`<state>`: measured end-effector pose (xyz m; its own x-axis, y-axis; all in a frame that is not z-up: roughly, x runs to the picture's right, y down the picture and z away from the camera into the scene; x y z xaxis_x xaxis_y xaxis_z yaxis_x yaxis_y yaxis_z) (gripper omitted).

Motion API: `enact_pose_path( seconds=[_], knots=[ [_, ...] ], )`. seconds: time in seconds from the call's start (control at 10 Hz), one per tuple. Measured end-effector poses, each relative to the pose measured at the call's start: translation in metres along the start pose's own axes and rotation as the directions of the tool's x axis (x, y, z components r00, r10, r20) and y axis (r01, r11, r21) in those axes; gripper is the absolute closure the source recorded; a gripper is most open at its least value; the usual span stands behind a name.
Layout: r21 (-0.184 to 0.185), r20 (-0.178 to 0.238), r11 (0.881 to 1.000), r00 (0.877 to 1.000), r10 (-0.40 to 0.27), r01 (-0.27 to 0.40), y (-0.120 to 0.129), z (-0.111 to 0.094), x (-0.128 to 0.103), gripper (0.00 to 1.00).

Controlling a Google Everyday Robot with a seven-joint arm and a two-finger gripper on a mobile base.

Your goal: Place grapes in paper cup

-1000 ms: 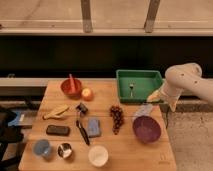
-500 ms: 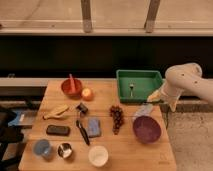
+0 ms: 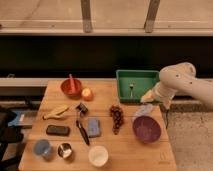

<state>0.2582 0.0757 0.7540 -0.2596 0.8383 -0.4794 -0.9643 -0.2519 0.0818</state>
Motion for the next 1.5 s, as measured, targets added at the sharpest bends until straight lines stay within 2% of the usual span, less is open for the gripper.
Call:
enact_pose_path(
  seconds=[0.2,0.3,0.4,0.6,0.7,0.9,1.1,1.2,1.3,1.4,1.5],
  knots=[
    [-0.046,0.015,0.992,0.993,-0.118,0.118,0.049,-0.008,0.012,0.2],
    [-0.074,0.023,0.981,0.983,-0.181,0.182,0.071,-0.013,0.022,0.2],
    [-0.093,0.027,0.966,0.97,-0.24,0.242,0.09,-0.017,0.035,0.2],
    [-0.116,0.021,0.93,0.937,-0.349,0.349,0.121,-0.016,0.067,0.2],
    [-0.122,0.013,0.906,0.913,-0.408,0.406,0.14,-0.009,0.082,0.2],
    [-0.13,0.005,0.877,0.885,-0.465,0.462,0.165,-0.001,0.092,0.2],
    [-0.132,-0.005,0.863,0.87,-0.493,0.488,0.184,0.006,0.084,0.2],
    [-0.145,-0.021,0.858,0.865,-0.501,0.493,0.193,0.012,0.074,0.2],
    [-0.154,-0.054,0.864,0.869,-0.493,0.48,0.191,0.023,0.06,0.2],
    [-0.161,-0.075,0.873,0.877,-0.475,0.46,0.19,0.034,0.049,0.2],
    [-0.167,-0.083,0.881,0.884,-0.46,0.442,0.189,0.041,0.042,0.2]
  ],
)
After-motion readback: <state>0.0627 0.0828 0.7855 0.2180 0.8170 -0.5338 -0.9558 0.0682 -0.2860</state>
